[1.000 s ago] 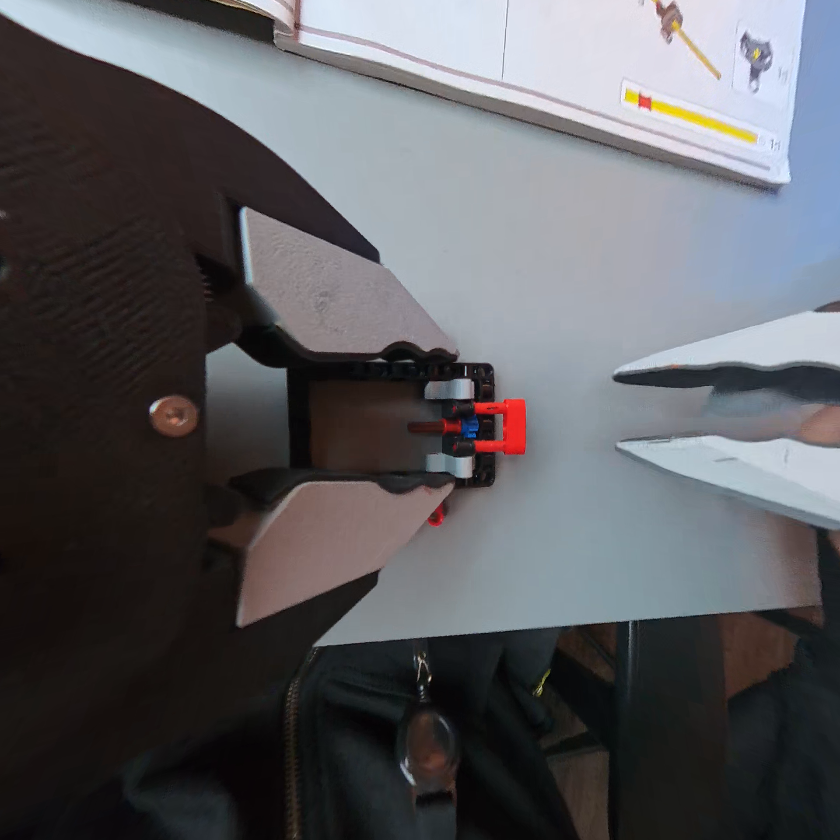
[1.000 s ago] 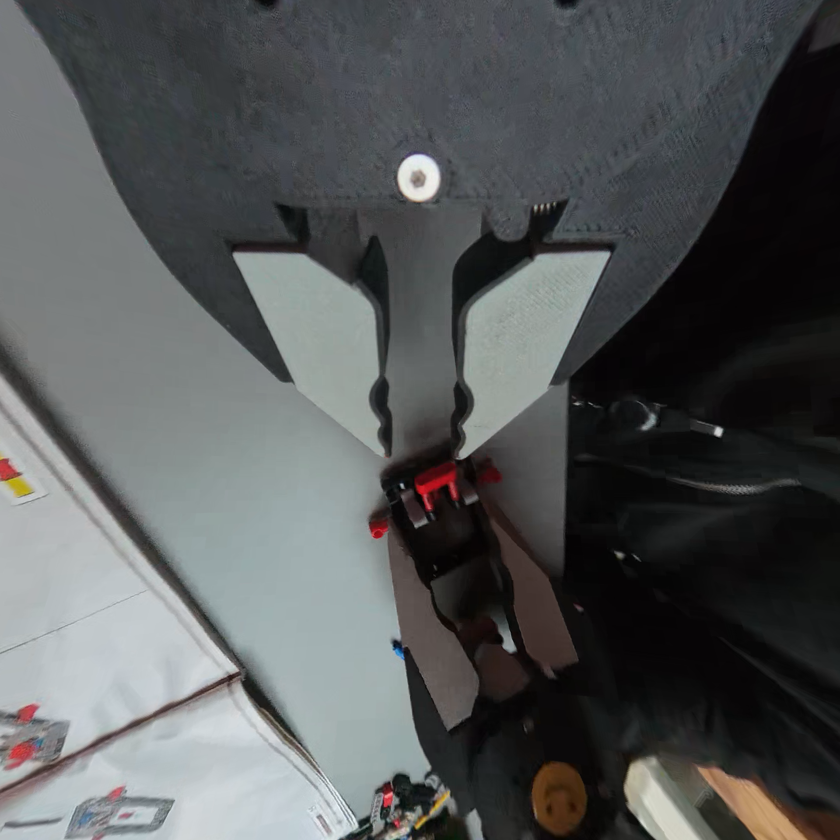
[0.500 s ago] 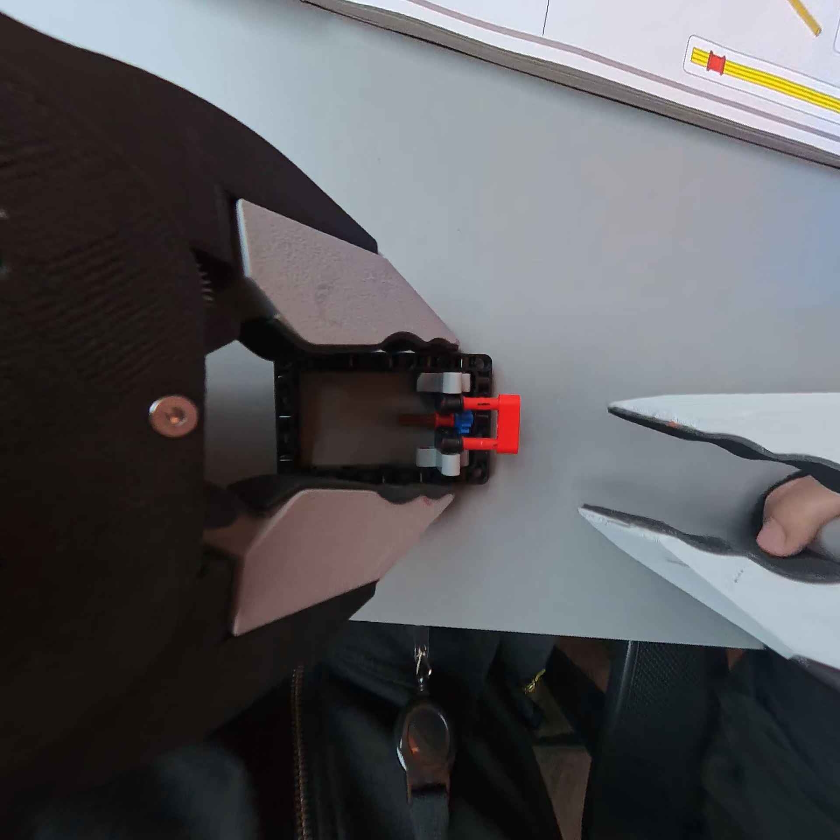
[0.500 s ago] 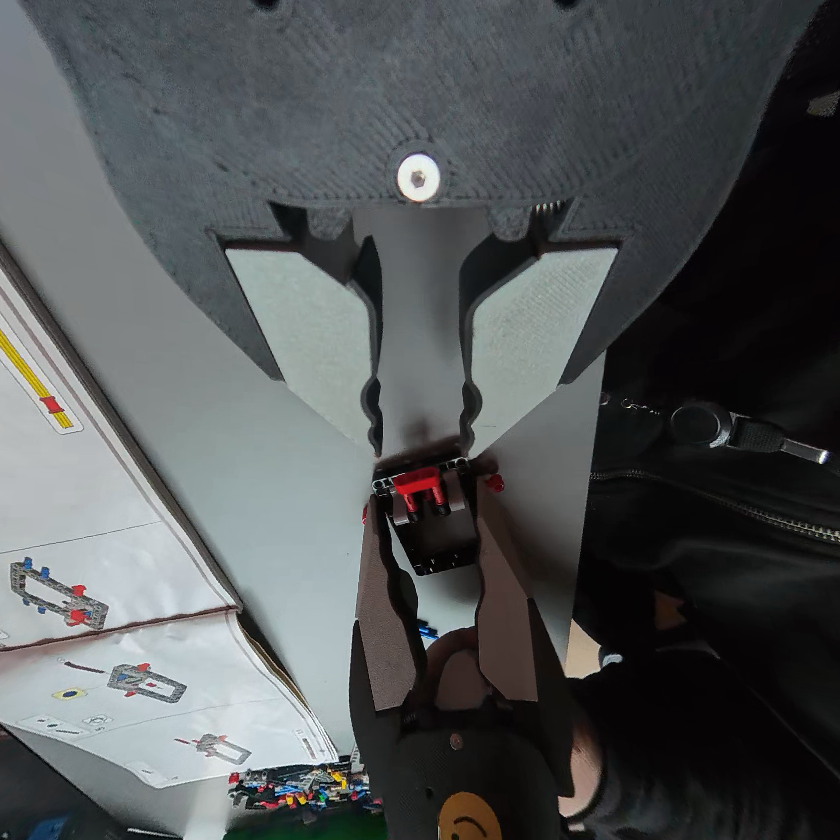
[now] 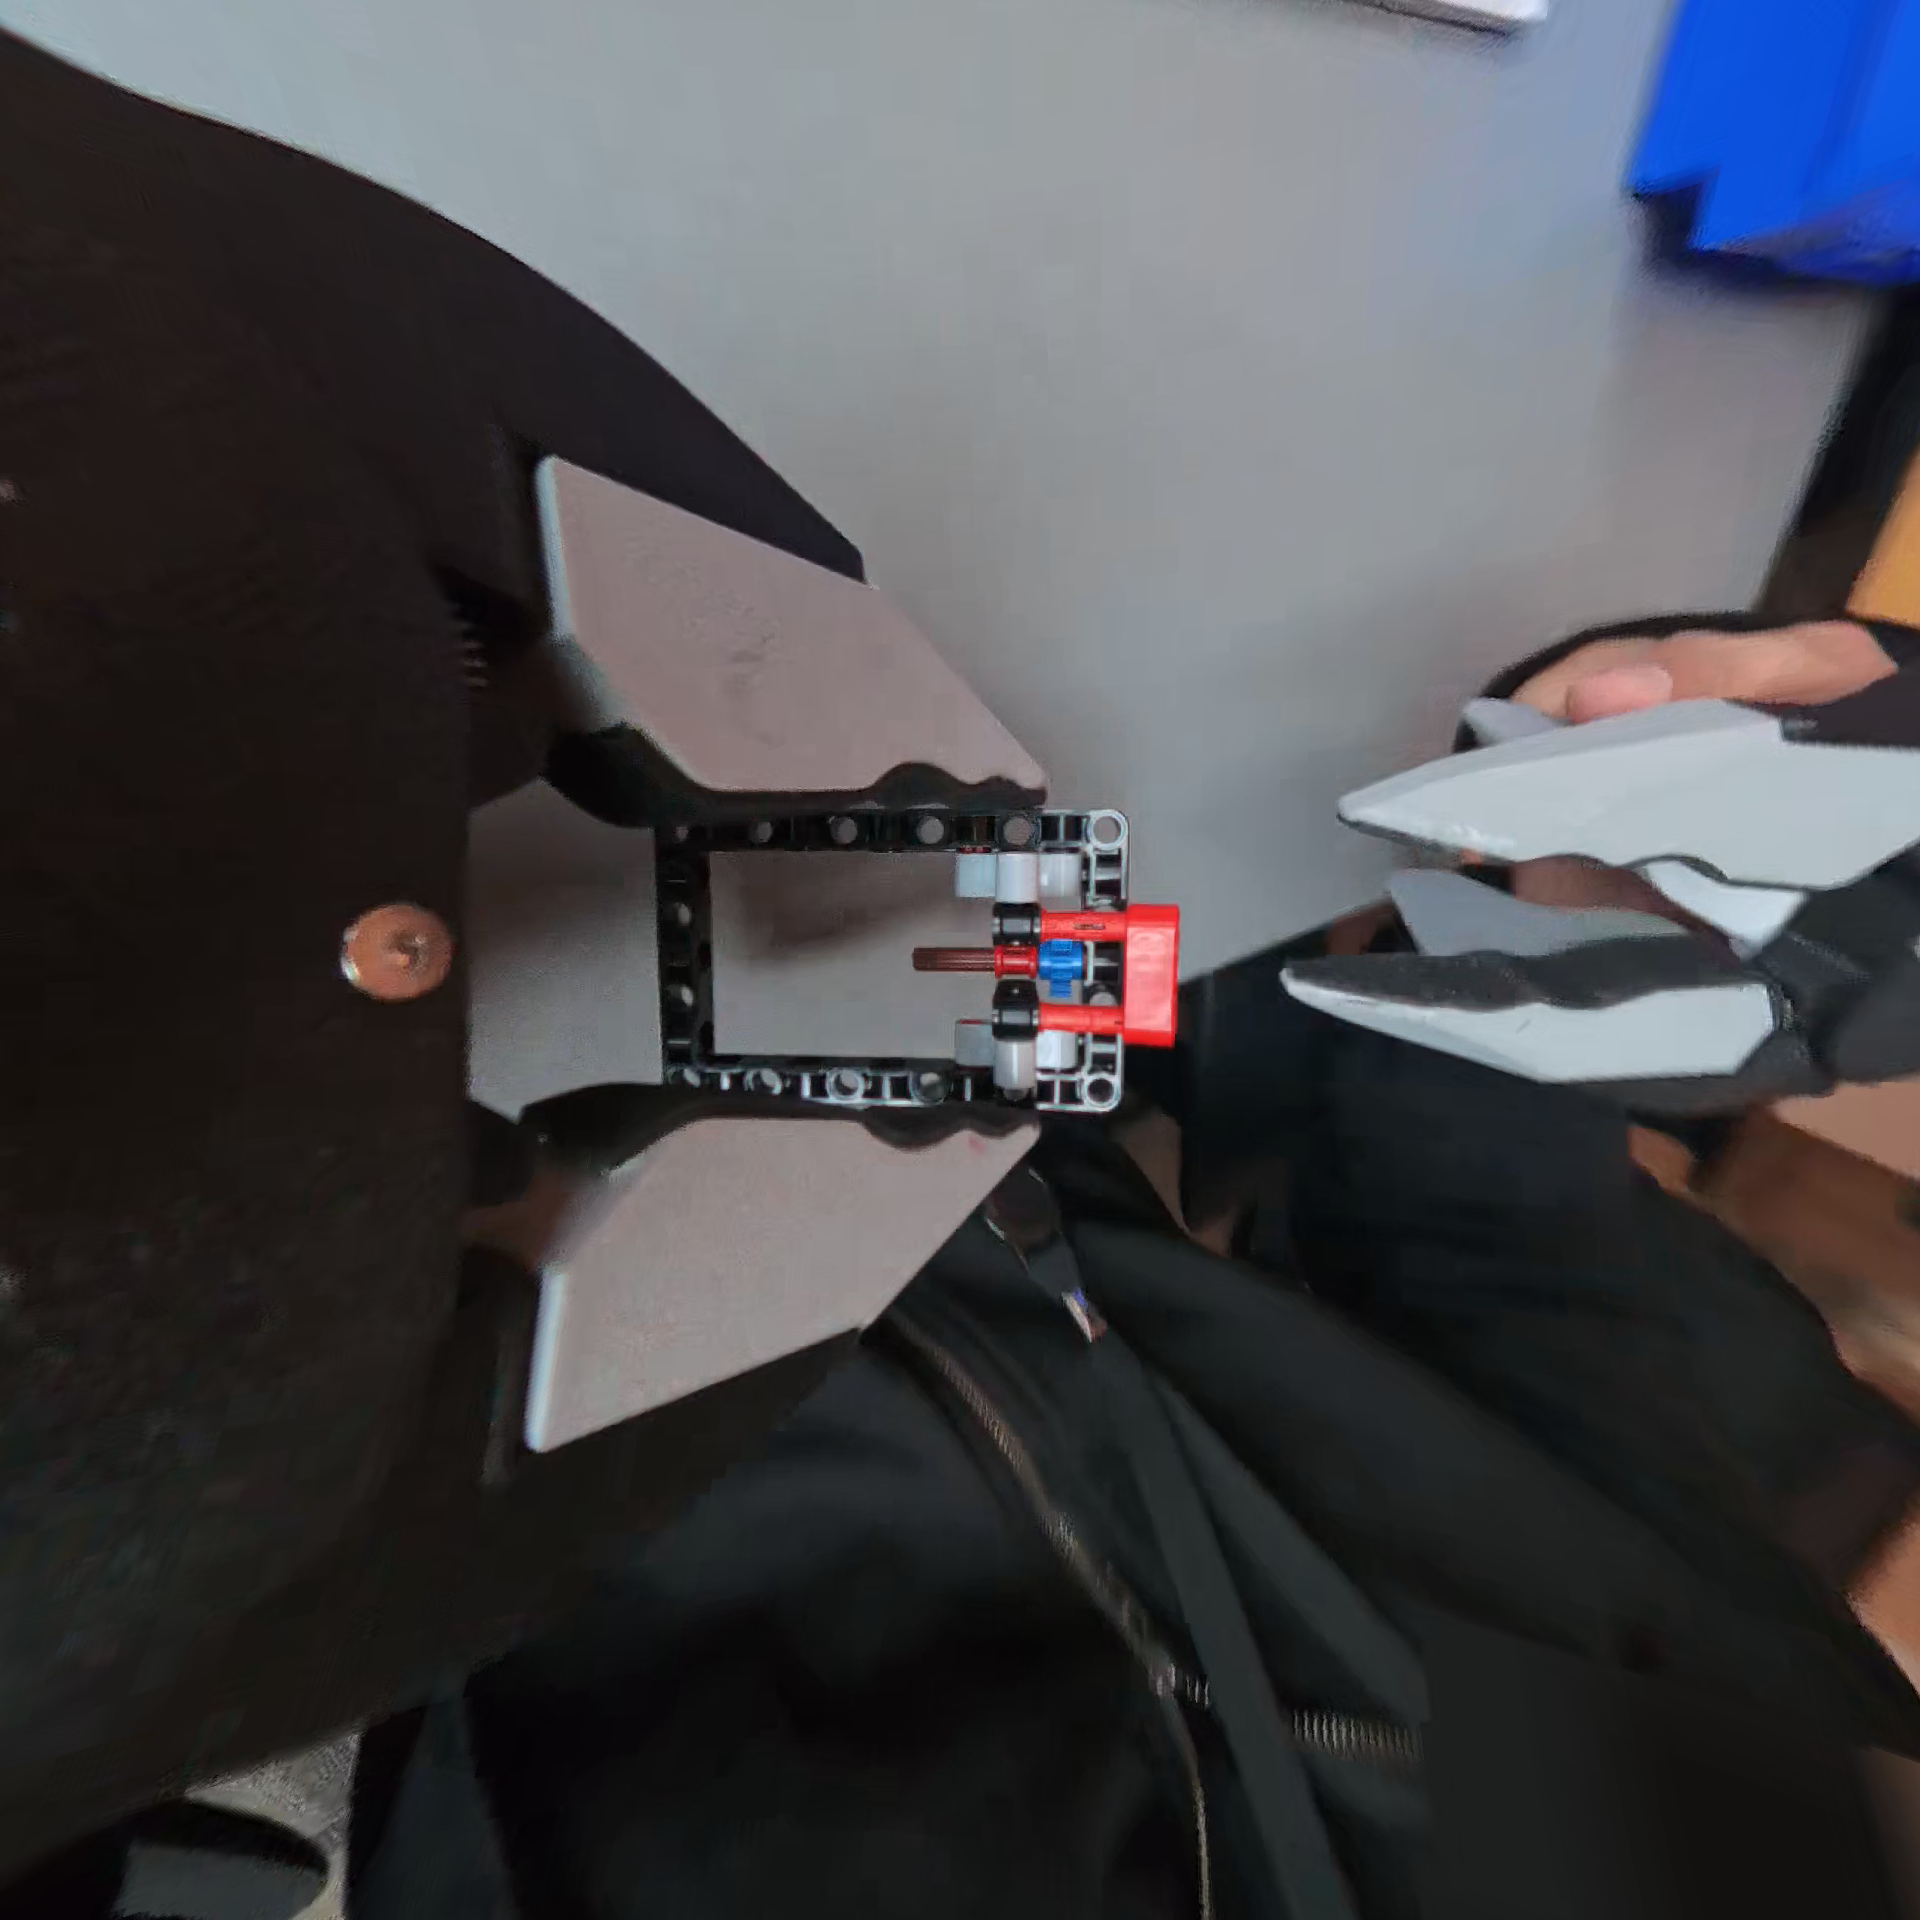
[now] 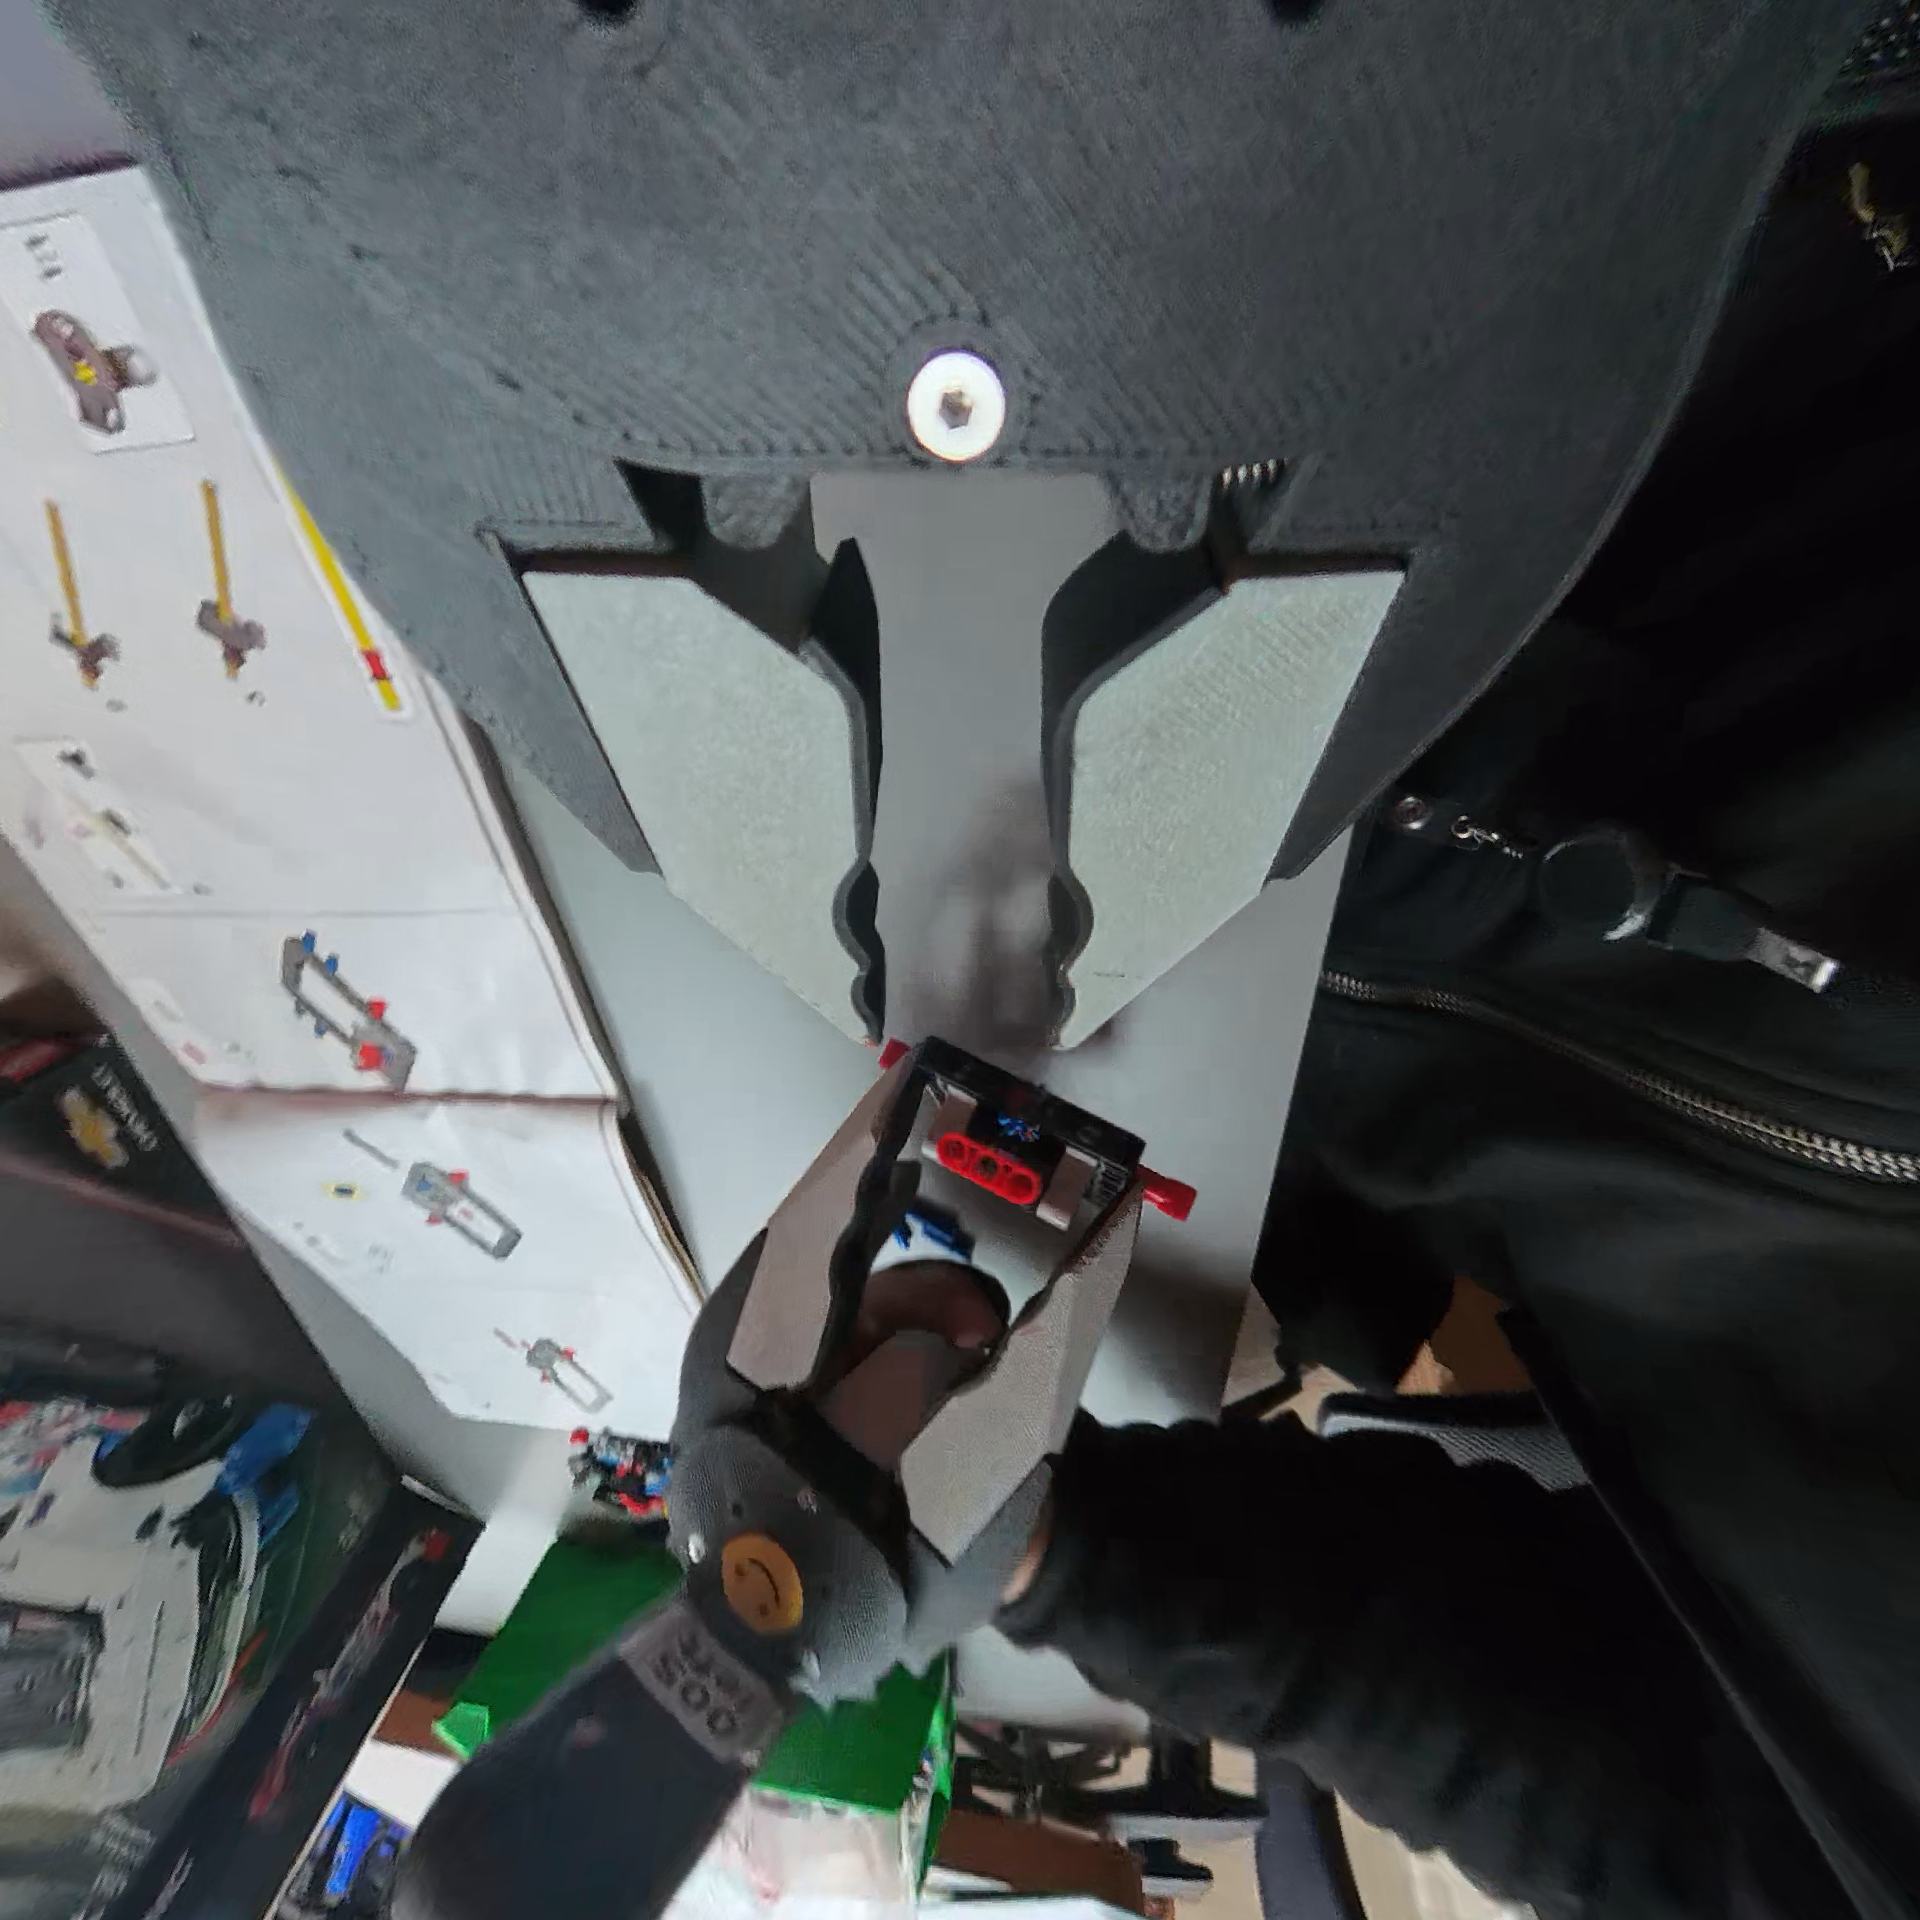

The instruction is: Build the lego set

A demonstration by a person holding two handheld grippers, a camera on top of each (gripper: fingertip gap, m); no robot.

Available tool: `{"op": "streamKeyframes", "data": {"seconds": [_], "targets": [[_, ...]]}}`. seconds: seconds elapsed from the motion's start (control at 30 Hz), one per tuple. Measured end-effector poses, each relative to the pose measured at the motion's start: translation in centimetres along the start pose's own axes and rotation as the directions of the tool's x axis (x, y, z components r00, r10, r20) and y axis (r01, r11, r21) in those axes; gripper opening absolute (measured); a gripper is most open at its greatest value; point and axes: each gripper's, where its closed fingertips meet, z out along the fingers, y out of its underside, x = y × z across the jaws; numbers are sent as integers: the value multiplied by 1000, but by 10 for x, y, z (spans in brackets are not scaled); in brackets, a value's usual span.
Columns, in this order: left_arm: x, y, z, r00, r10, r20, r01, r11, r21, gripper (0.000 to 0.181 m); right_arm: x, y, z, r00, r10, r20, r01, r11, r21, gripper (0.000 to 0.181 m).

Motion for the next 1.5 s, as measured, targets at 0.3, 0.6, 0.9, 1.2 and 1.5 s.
{"op": "streamKeyframes", "data": {"seconds": [0.3,0.6,0.9,1.2,1.5], "targets": [[18,0,-6,982,84,-170,-79,996,37,55,-7,-40,20,954,-295,60,300,947,-112,19],[46,2,-2,917,149,-371,-141,989,50,55,-38,-54,26,891,-401,214,433,892,-132,26],[81,-13,-20,807,264,-528,-167,960,224,55,-46,-60,13,944,-254,212,271,961,-55,49],[84,-15,-21,791,287,-540,-176,953,248,55,-57,-64,27,872,-488,-25,485,871,-81,21],[87,-14,-18,777,292,-557,-186,953,241,55,-57,-53,39,842,-538,34,537,830,-153,8]]}}
